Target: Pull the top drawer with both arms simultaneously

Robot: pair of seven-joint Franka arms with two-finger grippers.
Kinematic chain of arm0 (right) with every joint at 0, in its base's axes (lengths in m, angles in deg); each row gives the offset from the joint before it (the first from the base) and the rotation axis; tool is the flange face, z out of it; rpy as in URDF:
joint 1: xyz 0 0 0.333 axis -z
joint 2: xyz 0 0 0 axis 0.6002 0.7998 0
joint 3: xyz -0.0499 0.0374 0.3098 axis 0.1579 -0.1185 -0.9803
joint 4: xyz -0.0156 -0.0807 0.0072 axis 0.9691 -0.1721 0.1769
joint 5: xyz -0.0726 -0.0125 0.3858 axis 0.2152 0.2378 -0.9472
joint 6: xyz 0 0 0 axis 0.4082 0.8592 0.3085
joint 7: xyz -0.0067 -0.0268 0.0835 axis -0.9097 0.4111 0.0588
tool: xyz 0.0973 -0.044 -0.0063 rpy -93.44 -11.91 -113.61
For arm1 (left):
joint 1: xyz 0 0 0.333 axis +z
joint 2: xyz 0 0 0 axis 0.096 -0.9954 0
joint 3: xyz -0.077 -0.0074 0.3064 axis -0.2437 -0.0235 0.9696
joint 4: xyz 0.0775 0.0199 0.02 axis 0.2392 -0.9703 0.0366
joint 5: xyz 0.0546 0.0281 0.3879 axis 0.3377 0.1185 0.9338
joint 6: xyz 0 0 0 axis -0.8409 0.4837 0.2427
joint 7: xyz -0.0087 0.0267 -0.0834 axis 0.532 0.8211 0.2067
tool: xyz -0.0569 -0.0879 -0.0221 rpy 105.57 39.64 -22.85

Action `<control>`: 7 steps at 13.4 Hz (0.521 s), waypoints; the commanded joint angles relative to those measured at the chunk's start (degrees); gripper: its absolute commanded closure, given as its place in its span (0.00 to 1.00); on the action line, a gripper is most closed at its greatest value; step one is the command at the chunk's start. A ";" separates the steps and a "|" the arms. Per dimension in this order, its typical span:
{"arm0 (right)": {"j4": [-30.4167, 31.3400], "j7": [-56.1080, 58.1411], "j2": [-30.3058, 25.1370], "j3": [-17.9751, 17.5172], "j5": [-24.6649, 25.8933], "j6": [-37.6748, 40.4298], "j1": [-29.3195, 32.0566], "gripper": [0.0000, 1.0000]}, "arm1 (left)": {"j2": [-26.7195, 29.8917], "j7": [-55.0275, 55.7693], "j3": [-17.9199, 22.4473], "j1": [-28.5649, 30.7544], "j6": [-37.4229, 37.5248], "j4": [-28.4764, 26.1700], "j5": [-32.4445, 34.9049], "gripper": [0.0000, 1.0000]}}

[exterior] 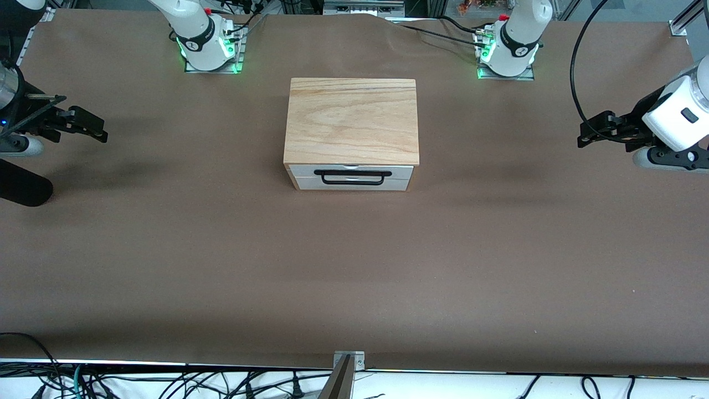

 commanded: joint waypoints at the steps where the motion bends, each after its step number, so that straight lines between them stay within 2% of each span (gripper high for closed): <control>1: -1.14 -1.22 0.33 -0.11 0.43 1.01 0.09 0.00 | 0.12 -0.77 0.03 -0.17 -0.29 0.30 1.28 0.00; 7: -1.23 -0.43 0.68 -0.12 0.43 1.01 0.17 0.00 | 0.12 -0.86 -0.05 -0.17 -0.29 0.22 1.02 0.00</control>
